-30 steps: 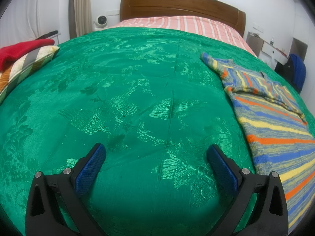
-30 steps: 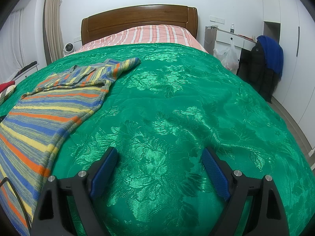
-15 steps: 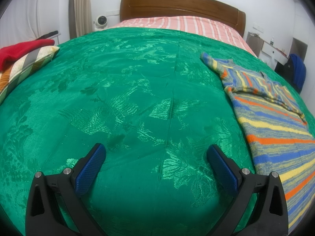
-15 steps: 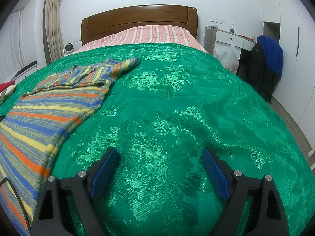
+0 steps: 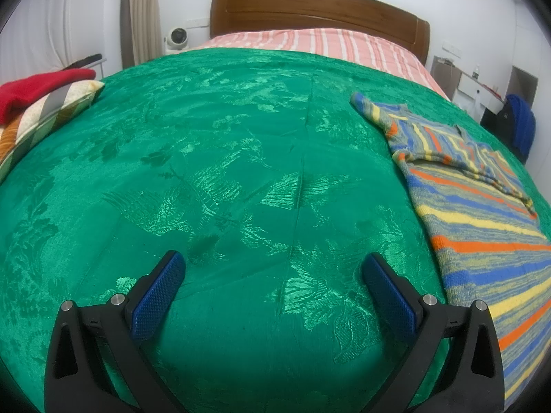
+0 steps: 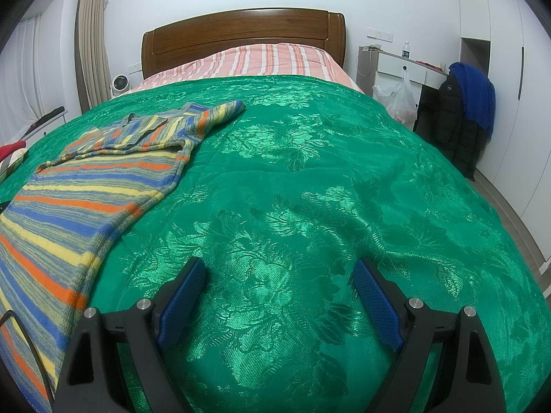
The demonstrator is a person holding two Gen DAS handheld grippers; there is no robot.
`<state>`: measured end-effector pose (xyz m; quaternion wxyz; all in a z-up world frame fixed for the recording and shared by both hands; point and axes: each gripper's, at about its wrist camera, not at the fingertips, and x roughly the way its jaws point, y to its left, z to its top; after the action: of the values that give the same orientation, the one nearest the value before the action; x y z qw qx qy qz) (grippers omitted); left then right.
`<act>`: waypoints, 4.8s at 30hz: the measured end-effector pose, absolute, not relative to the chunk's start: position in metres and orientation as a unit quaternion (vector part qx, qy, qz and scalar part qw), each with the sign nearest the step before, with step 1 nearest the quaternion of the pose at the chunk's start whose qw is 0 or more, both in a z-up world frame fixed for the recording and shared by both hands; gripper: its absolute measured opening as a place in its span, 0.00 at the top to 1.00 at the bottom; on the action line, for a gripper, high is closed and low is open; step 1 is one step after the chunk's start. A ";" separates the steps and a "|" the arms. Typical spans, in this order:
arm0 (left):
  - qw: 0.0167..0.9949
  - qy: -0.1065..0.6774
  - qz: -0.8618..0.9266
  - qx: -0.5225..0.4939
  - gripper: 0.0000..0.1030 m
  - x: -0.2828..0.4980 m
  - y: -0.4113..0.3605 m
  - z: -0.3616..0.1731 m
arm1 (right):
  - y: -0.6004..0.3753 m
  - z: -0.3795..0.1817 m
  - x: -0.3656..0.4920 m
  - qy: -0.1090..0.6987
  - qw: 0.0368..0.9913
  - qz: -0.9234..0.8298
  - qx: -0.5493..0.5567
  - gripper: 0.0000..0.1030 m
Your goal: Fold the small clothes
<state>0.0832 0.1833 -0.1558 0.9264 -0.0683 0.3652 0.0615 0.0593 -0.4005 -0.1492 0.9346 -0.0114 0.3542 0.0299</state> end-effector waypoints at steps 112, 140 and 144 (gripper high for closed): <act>0.920 0.386 -0.002 -0.070 0.01 0.135 0.134 -0.151 | 0.008 -0.064 0.417 0.460 0.829 0.317 -0.019 0.57; 0.919 0.389 0.008 -0.054 0.00 0.139 0.129 -0.153 | -0.310 -0.132 0.163 0.495 0.842 0.215 -0.024 0.64; 0.919 0.392 0.012 -0.049 0.00 0.140 0.126 -0.153 | -0.309 -0.134 0.150 0.487 0.852 0.186 -0.039 0.64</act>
<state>0.1403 0.1261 -0.1530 0.9186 -0.0493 0.3920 0.0116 0.1504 -0.3086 -0.1337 0.8524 -0.0387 0.4873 0.1859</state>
